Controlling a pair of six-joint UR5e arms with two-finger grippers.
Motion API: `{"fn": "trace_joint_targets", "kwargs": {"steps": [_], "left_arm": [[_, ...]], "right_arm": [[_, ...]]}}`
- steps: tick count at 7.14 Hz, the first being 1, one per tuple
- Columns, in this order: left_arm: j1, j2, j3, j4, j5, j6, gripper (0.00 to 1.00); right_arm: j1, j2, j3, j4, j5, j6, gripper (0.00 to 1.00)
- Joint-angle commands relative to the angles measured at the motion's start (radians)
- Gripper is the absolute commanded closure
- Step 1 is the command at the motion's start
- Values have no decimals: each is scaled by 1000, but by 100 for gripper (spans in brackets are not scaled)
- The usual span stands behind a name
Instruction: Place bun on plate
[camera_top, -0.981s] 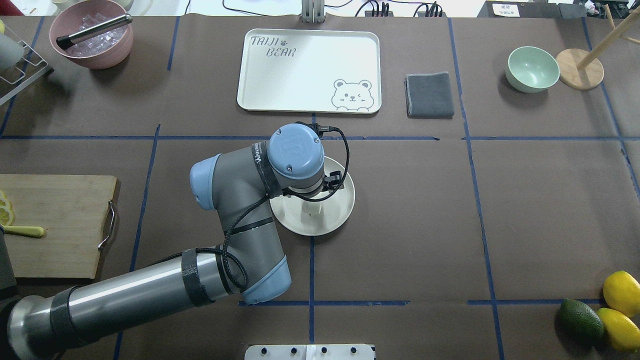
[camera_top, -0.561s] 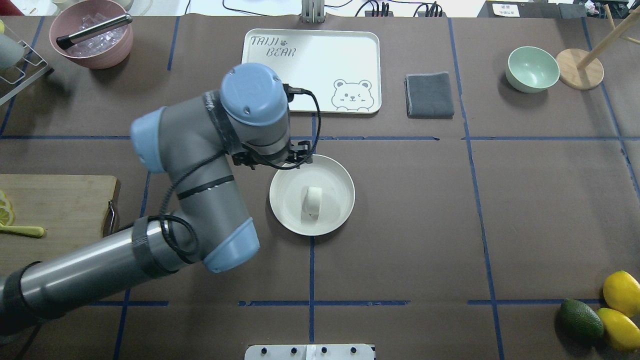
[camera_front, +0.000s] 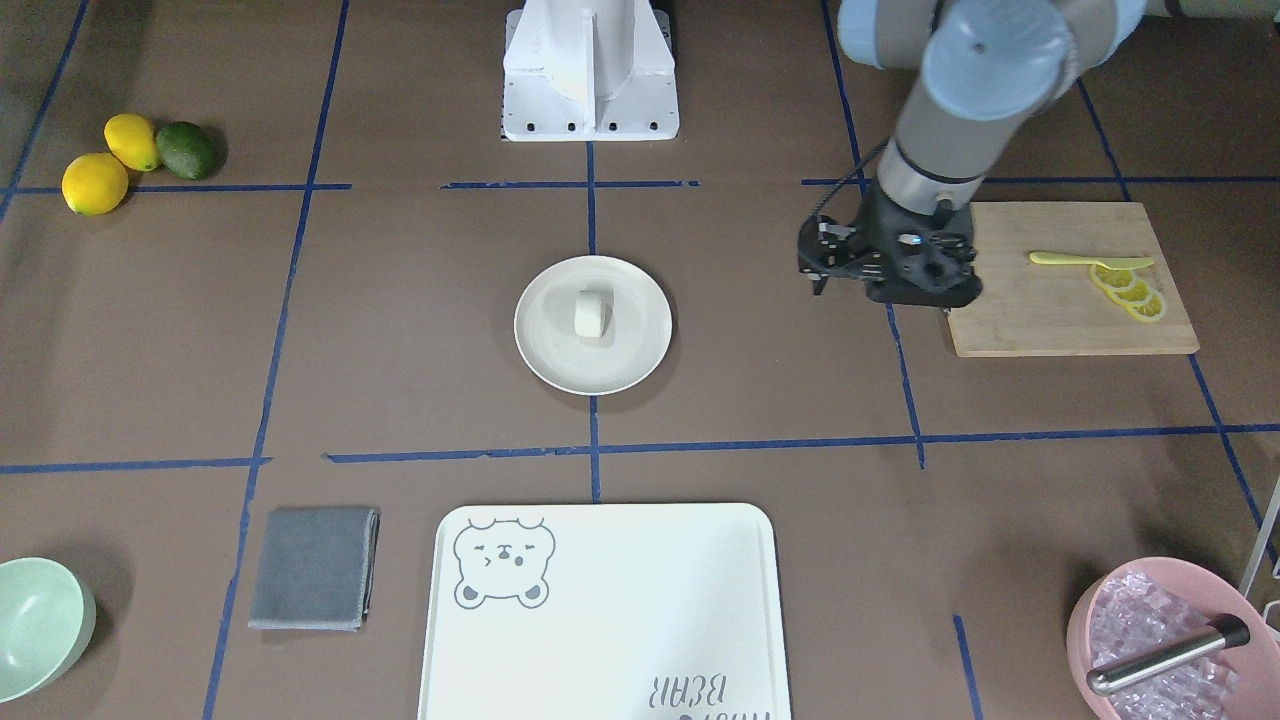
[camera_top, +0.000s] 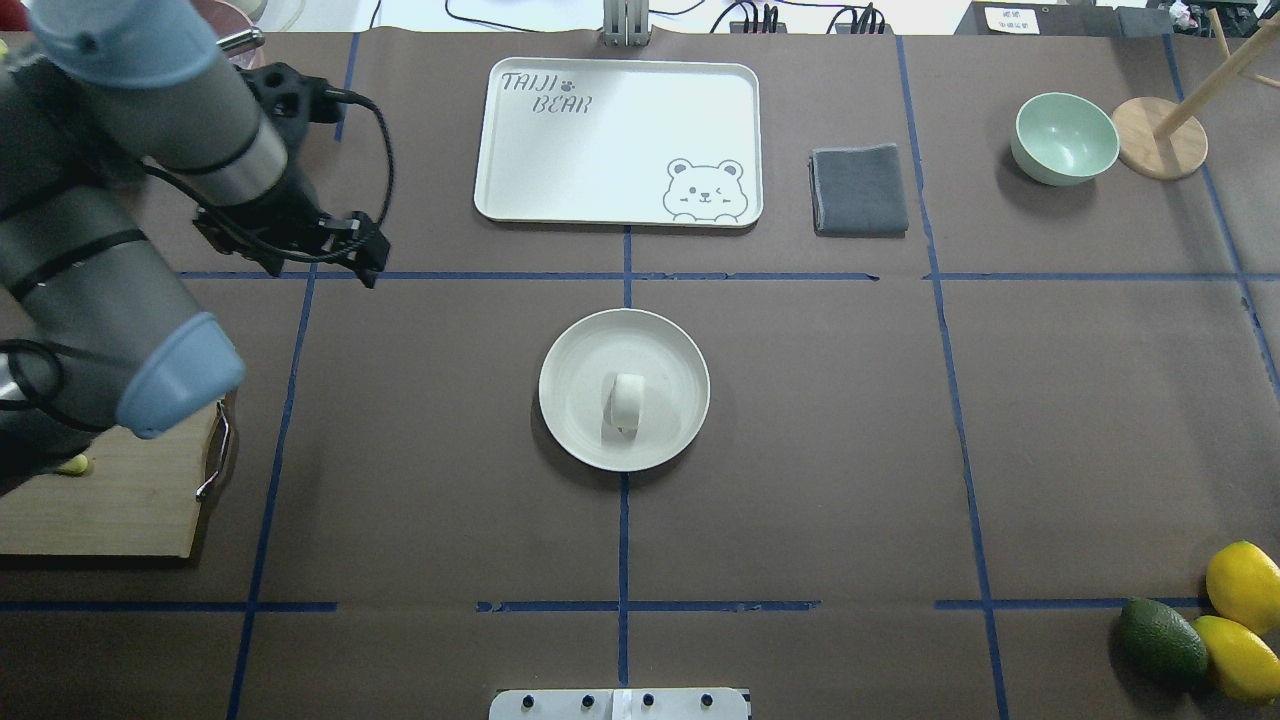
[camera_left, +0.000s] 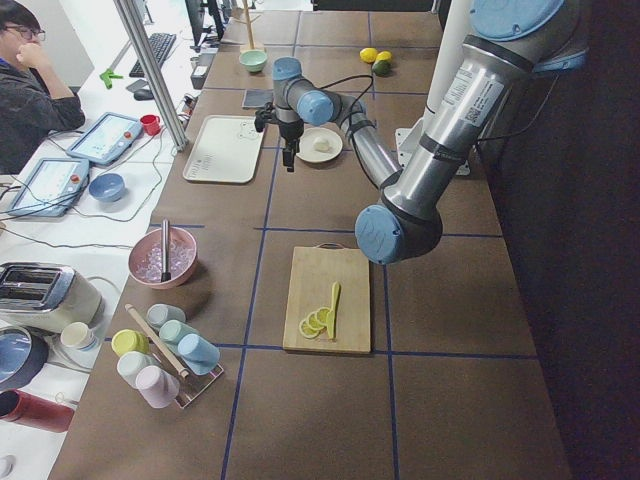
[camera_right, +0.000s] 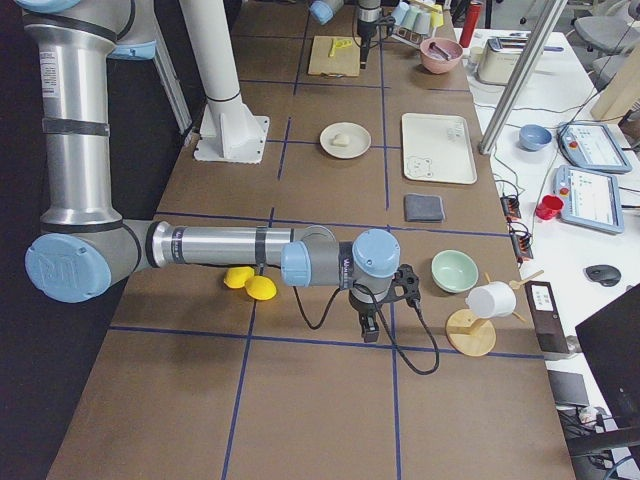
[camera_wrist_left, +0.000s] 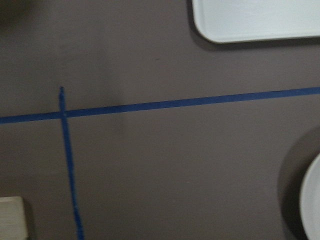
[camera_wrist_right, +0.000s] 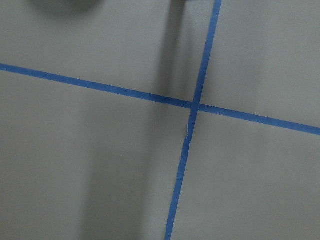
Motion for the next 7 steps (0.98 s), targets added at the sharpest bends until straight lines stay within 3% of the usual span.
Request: {"fn": "trace_joint_targets", "kwargs": {"steps": [1,2,4,5,7], "left_arm": [[-231,142,-4,57,-60,410,0],[-329,191,16,85,-82,582,0],[-538,301,150,70,-182,884,0],[-627,334,226,44,-182,995,0],[-692,447,275,-75,-182,1045,0]], "right_arm": [[2,-2,1,0,2,1,0],[2,-4,0,-1,2,1,0],[2,-4,0,-1,2,1,0],[2,-4,0,0,2,1,0],[2,-2,0,-1,0,1,0]]}}
